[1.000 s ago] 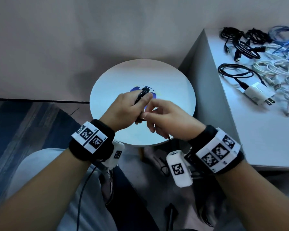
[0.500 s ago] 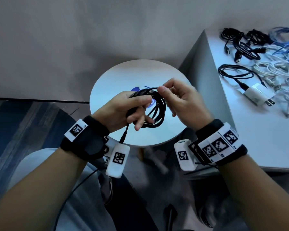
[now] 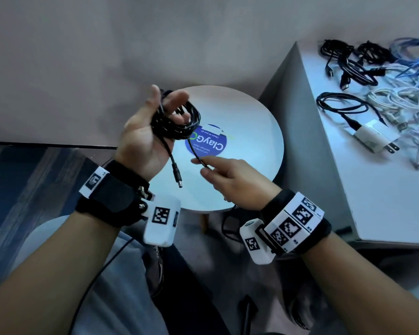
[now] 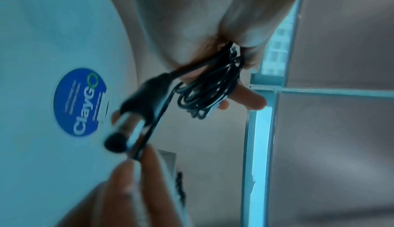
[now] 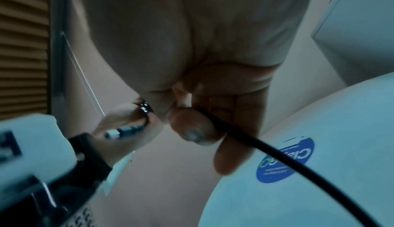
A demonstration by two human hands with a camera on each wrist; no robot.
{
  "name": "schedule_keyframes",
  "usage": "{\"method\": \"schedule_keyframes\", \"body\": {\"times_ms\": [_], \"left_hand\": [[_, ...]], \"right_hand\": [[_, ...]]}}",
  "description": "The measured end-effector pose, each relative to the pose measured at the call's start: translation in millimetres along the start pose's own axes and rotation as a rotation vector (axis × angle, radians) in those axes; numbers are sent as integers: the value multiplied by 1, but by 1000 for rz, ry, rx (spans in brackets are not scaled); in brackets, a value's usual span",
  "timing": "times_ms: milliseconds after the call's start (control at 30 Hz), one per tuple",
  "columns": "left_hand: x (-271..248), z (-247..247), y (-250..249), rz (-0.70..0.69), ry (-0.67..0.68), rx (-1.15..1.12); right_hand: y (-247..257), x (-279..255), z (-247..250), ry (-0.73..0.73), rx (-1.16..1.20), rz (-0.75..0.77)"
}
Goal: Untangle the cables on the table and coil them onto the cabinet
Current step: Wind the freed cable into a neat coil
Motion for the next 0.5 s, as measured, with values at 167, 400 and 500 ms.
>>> {"method": "schedule_keyframes", "body": {"times_ms": [167,400,500], "left_hand": [[-13,1,25,-68,212,801],[-21,-2,26,-59,385,1318],[-22,-6,23,48,438,1327]], "right_hand": [[19,-9,8,150,-135,60],[24,-16,41,112,75,25],[20,-16,58,-15,250,74]]}}
Point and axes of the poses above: each hand's wrist, its own x-axis towards the middle knuckle, its own z-axis out of the back of the hand, y = z × x, the point moved 1 cm from there along x, towards the middle knuckle, and after that the axes turned 10 degrees about -x, right-handed, at the moved point
